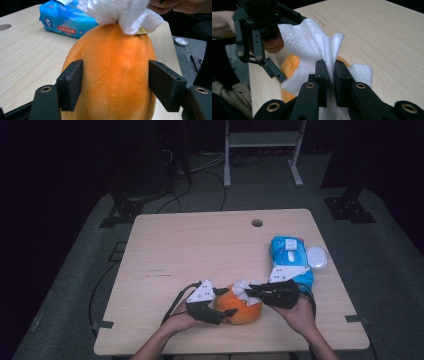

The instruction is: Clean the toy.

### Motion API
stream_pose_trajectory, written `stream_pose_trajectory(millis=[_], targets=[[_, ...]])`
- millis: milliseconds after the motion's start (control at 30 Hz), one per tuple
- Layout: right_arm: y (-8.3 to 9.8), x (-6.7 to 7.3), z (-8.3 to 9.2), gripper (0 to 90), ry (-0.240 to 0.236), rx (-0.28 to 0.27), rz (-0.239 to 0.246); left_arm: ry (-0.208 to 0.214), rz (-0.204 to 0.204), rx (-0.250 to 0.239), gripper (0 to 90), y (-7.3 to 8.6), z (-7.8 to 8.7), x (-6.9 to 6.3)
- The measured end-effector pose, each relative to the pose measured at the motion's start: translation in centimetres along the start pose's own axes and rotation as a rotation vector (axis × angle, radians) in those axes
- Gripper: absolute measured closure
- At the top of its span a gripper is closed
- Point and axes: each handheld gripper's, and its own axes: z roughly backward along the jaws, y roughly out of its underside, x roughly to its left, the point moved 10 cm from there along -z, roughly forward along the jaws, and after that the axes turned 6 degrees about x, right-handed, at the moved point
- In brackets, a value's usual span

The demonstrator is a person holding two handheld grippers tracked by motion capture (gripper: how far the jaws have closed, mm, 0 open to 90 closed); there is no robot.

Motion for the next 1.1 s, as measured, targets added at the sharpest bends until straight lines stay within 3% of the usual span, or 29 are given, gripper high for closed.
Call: stream_pose_trajectory(millis=[200,233,267,367,467,600,733,833,867,1000,1067,1100], targets=[[0.3,-0.5,0.1,81.8,-0.002,0.002,-0.007,0.005,-0.006,0.001,29.6,-0.1,0.0,-0.1],[0.5,-0.8,0.3,81.8,0.012,0.009,-0.003,0.005,-0.004,0.001,29.7,-0.1,0.0,-0.1],[1.2,-1.8,0.4,81.8,0.054,0.034,-0.008,0.005,-0.002,0.002,29.7,-0.1,0.0,-0.1],[1.4,-2.1,0.5,81.8,0.047,0.024,-0.040,0.005,-0.006,0.004,29.7,-0.1,0.0,-0.2],[0.9,-1.6,0.5,81.7,0.047,0.016,-0.020,0.006,-0.014,0.008,29.5,-0.2,-0.1,-0.4],[-0.3,0.2,-0.1,81.7,0.006,-0.008,0.016,0.013,-0.023,0.003,28.6,-0.4,-0.3,-0.7],[-0.7,1.4,-0.7,81.7,0.002,0.011,0.069,0.016,-0.030,0.007,27.7,-0.3,-0.2,-0.9],[-0.5,1.0,-0.5,81.8,-0.013,0.011,0.059,0.027,-0.014,-0.005,26.2,-0.6,0.1,-0.7],[-0.1,0.7,-0.3,81.8,-0.029,0.014,0.036,0.030,-0.004,-0.011,20.8,-0.8,0.3,-0.5],[0.3,0.0,0.3,81.8,-0.041,0.016,0.015,0.005,0.081,-0.005,12.5,-0.4,0.4,0.8],[0.3,-0.1,0.4,81.8,-0.039,0.017,0.014,0.033,0.110,0.002,16.0,0.0,0.3,0.7],[0.4,-0.3,0.5,81.8,-0.037,0.020,0.014,0.036,0.104,-0.001,21.2,0.0,0.2,0.5]])
